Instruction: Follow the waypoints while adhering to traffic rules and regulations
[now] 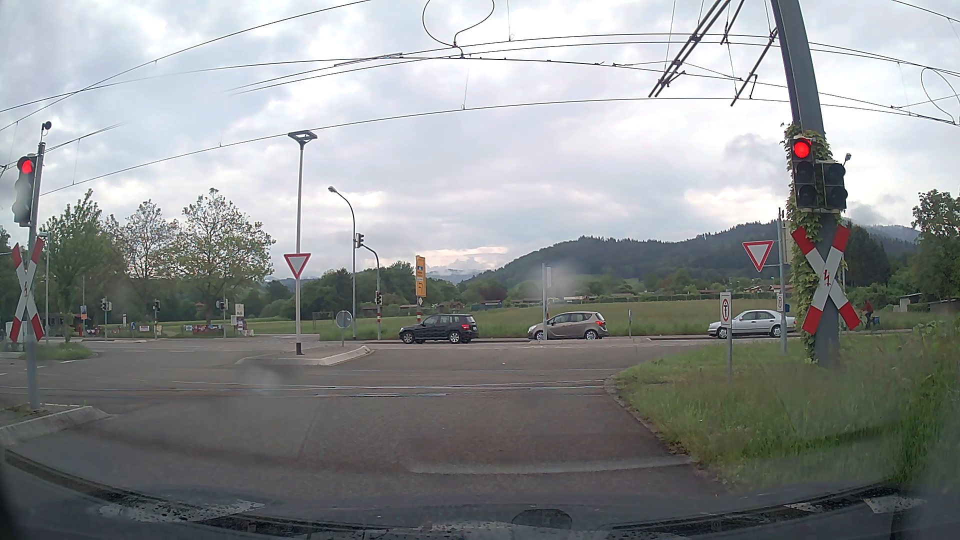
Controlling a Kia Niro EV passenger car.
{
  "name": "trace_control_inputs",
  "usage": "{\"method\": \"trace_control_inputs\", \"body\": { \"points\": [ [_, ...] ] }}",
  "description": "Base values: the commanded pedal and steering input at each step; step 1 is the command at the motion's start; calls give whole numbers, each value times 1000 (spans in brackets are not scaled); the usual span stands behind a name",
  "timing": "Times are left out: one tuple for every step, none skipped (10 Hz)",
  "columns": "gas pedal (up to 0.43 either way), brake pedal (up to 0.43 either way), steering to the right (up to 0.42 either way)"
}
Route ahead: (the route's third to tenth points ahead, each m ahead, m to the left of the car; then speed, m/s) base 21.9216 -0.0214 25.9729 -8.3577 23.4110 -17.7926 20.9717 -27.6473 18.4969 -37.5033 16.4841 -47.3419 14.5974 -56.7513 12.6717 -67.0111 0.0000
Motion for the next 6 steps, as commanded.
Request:
{"method": "trace_control_inputs", "body": {
  "points": [
    [0,268,-59],
    [0,268,-59],
    [0,268,-58],
    [0,268,-59],
    [0,262,-58],
    [0,262,-58]
  ]
}}
